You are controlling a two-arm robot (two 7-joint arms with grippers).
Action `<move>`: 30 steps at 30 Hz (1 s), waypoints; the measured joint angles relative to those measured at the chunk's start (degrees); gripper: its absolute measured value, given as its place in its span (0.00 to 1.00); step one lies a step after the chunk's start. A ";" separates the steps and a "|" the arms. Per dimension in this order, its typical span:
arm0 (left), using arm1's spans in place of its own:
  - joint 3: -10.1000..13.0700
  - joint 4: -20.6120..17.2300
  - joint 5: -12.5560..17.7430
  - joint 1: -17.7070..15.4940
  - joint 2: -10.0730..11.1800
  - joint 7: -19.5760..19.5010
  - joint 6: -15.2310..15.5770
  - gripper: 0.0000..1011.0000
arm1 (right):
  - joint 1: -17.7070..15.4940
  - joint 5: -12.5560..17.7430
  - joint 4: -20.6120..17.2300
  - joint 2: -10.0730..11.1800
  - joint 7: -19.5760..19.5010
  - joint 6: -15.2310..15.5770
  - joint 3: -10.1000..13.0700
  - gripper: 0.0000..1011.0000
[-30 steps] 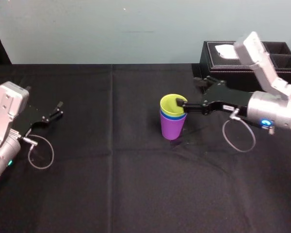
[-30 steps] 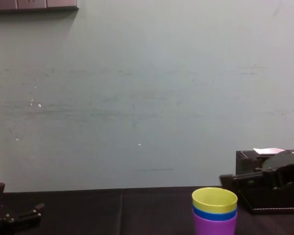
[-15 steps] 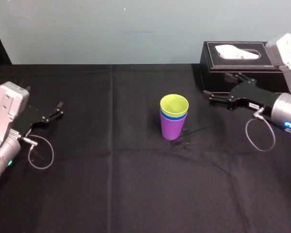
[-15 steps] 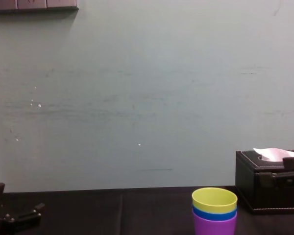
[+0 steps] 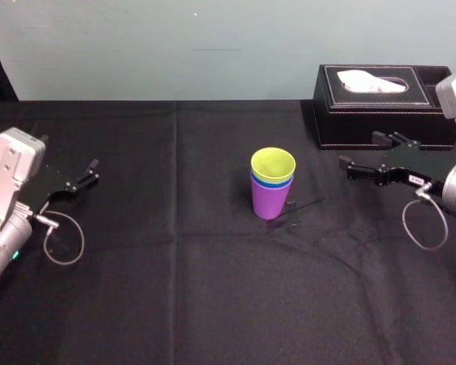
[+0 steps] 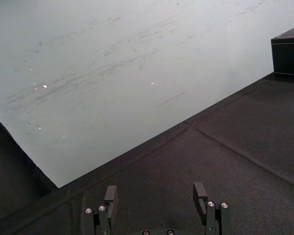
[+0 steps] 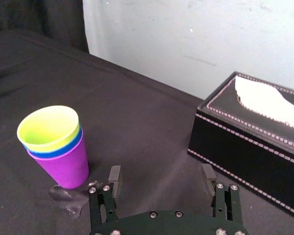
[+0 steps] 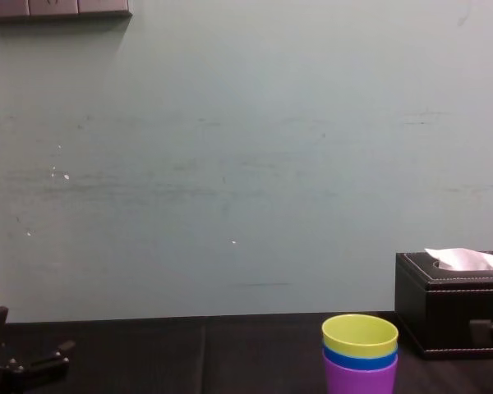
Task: Stack the three plastic cups sequentially using one hand.
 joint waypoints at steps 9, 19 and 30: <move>0.00 0.00 0.00 0.00 0.00 0.00 0.00 1.00 | -0.09 0.35 0.72 -0.16 0.72 0.07 0.22 0.99; 0.00 0.00 0.00 0.00 0.00 0.00 0.00 1.00 | -0.04 0.28 0.51 -0.12 0.66 0.11 0.10 0.99; 0.00 0.00 0.00 0.00 0.00 0.00 0.00 1.00 | 0.01 0.23 0.40 -0.11 0.56 0.11 0.03 0.99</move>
